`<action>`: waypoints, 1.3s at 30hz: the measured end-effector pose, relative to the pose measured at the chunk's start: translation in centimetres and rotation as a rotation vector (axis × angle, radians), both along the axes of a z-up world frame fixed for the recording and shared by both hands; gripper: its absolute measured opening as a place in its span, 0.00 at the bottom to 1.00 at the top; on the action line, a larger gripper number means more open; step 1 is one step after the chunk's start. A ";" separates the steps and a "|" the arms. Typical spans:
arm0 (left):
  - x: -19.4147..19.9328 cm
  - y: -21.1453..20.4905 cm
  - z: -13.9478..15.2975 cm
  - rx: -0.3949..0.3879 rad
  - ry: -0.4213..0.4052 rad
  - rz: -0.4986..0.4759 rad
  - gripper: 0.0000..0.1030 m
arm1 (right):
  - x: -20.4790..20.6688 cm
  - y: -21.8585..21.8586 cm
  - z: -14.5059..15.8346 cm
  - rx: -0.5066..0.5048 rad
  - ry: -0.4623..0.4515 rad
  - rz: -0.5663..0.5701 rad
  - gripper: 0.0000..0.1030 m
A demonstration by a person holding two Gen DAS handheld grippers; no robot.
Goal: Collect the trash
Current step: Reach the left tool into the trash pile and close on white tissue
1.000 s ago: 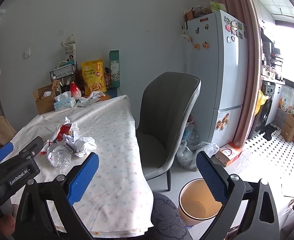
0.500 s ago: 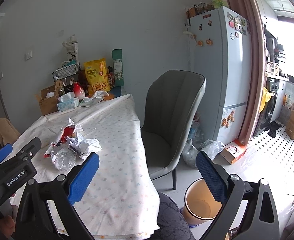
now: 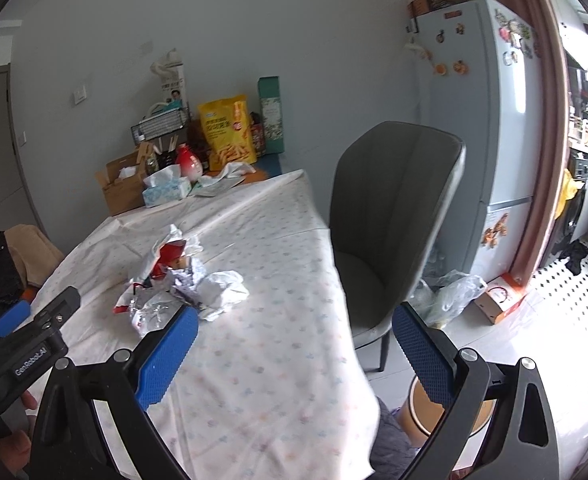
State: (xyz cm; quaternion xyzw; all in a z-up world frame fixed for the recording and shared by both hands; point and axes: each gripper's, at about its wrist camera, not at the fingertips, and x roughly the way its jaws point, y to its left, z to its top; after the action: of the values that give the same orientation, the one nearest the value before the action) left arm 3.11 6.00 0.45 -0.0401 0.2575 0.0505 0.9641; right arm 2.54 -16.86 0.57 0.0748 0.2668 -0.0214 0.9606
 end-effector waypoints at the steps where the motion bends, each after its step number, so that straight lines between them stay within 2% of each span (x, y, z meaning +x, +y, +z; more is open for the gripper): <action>1: 0.5 0.3 -0.1 -0.001 0.009 0.000 0.87 | 0.5 0.2 0.0 0.006 0.006 0.009 0.92; 7: 3.5 1.2 -0.8 -0.034 0.057 0.001 0.76 | 3.2 0.9 -0.1 0.025 0.032 0.037 0.92; 13: 7.7 1.9 -1.4 -0.056 0.106 0.008 0.72 | 6.5 1.4 -0.5 0.019 0.071 0.061 0.87; 18: 10.9 1.3 -2.0 -0.037 0.131 -0.014 0.70 | 9.7 2.0 -1.4 0.024 0.119 0.085 0.82; 25: 15.2 1.0 -3.7 -0.034 0.186 -0.040 0.58 | 13.1 2.6 -2.9 0.027 0.169 0.096 0.80; 35: 18.6 0.0 -5.6 -0.022 0.228 -0.079 0.57 | 15.5 2.6 -4.5 0.041 0.217 0.078 0.80; 36: 18.8 0.0 -5.8 -0.029 0.232 -0.082 0.50 | 15.6 2.6 -4.7 0.043 0.220 0.079 0.80; 37: 19.0 0.1 -5.9 -0.037 0.236 -0.086 0.32 | 15.6 2.7 -4.7 0.045 0.223 0.082 0.80; 39: 19.3 0.5 -6.3 -0.061 0.250 -0.085 0.11 | 15.6 2.9 -4.9 0.049 0.229 0.091 0.78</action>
State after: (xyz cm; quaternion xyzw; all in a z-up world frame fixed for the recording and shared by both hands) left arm 22.37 6.46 -5.84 -0.0517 0.3785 0.0063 0.9241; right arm 18.13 -13.94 -4.32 0.0831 0.3784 0.0205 0.9217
